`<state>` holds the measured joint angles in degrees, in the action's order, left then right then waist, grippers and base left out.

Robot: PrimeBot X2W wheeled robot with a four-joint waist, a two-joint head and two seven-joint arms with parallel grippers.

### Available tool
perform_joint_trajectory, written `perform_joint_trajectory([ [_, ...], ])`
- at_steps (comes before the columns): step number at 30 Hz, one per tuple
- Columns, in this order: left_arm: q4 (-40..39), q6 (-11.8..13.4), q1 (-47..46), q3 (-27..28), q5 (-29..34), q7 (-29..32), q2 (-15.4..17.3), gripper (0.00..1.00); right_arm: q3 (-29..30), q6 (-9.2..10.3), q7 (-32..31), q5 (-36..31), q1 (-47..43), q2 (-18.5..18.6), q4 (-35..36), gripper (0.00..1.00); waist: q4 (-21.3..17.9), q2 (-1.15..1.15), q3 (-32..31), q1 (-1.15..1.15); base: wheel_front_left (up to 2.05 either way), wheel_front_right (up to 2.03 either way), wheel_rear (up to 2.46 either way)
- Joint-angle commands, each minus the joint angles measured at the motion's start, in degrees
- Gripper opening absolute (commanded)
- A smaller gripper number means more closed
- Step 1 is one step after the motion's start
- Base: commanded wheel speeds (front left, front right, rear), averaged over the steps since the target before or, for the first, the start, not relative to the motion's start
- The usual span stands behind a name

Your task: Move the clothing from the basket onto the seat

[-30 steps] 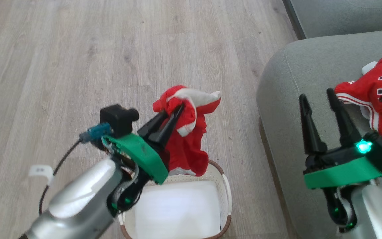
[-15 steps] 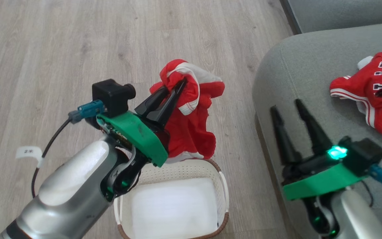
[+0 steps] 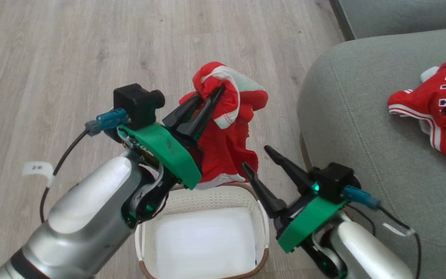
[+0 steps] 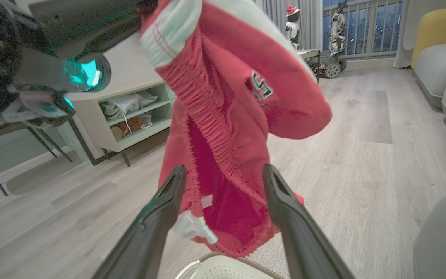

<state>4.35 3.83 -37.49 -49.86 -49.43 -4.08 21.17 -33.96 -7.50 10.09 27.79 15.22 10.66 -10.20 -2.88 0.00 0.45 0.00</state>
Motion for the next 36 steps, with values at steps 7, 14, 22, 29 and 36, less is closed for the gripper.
perform_joint_trajectory([
  [7,-0.8,-0.8,-4.7,1.7,0.3,0.2,-0.2,0.00,-5.0,0.01,0.7,-0.3,8.1,-3.2,-6.4,1.00,1.5,0.00,-0.2,0.00,0.00,0.00,0.00],
  [14,-0.5,-1.4,-5.1,0.4,0.0,0.7,-1.8,0.00,-8.1,0.01,2.1,1.1,14.2,-5.2,-15.9,1.00,3.2,0.00,-0.6,0.00,0.00,0.00,0.00],
  [22,-0.5,-2.2,-5.1,-1.7,-0.4,1.6,-4.0,0.00,-10.7,0.01,4.1,4.9,19.4,-6.6,-25.5,1.00,5.3,0.00,-1.0,0.00,0.00,0.00,0.00],
  [29,-0.2,-2.4,-4.3,-3.1,-0.7,2.1,-5.2,0.00,-11.0,0.01,4.9,6.6,22.0,-7.6,-28.4,1.00,6.3,0.00,-1.1,0.00,0.00,0.00,0.00],
  [36,0.2,-2.2,-3.9,-3.2,-0.9,1.7,-5.2,0.00,-8.6,0.01,4.9,4.6,20.6,-7.7,-24.9,0.00,6.5,0.00,-1.0,0.00,0.00,0.00,0.00],
])
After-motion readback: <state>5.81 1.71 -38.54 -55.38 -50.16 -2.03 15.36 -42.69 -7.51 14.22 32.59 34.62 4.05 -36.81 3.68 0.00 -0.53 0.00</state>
